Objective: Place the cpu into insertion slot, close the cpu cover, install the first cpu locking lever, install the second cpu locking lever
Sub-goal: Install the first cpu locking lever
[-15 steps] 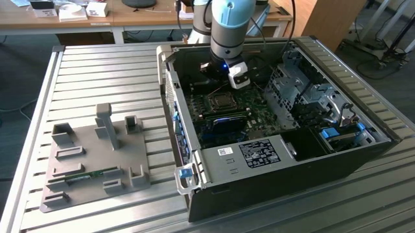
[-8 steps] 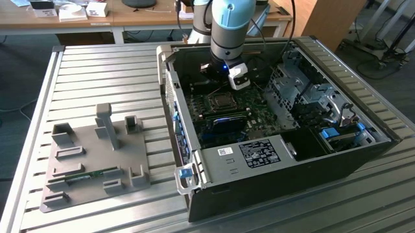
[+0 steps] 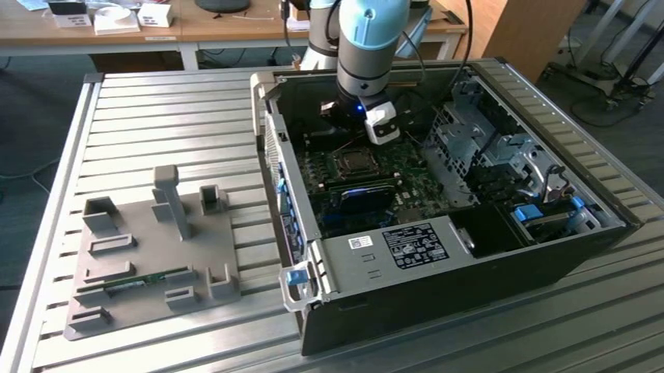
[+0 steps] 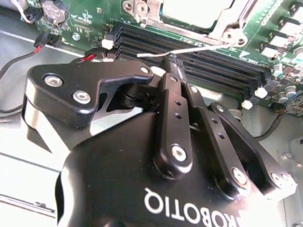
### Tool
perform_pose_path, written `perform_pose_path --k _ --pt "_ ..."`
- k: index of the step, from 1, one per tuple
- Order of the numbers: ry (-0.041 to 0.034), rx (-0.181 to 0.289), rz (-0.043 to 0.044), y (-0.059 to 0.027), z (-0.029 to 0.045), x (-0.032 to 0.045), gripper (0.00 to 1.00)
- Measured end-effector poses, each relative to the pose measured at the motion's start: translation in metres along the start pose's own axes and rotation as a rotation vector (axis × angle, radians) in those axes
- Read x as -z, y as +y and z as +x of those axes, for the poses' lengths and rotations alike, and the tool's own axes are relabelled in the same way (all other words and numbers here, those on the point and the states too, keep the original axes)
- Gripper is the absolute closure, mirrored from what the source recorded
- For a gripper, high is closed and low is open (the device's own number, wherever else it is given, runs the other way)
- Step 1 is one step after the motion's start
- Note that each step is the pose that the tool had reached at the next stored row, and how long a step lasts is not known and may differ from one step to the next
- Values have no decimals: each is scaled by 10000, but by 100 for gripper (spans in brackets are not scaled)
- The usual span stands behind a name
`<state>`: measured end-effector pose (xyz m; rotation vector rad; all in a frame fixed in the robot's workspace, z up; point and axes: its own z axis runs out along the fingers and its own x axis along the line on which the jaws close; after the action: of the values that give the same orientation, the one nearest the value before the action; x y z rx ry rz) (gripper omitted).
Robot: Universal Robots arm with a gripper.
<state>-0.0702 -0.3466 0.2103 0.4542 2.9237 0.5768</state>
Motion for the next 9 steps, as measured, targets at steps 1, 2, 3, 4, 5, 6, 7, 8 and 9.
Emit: perform_pose_path --k 1,2,3,4,5,6,7,8,9 --pt "2 -2 -9 0 0 0 89" --pt "4 -3 -13 0 0 0 89" --pt "5 -3 -14 -1 -1 1 89" --pt "5 -3 -15 -3 -1 1 89" --pt "5 -2 -16 -5 -2 1 89" --pt "5 -2 -16 -7 -3 2 89" --pt "5 -2 -16 -9 -5 2 89" --pt "5 -3 -16 -12 -7 1 89" --pt "5 -3 -19 -15 -9 0 89"
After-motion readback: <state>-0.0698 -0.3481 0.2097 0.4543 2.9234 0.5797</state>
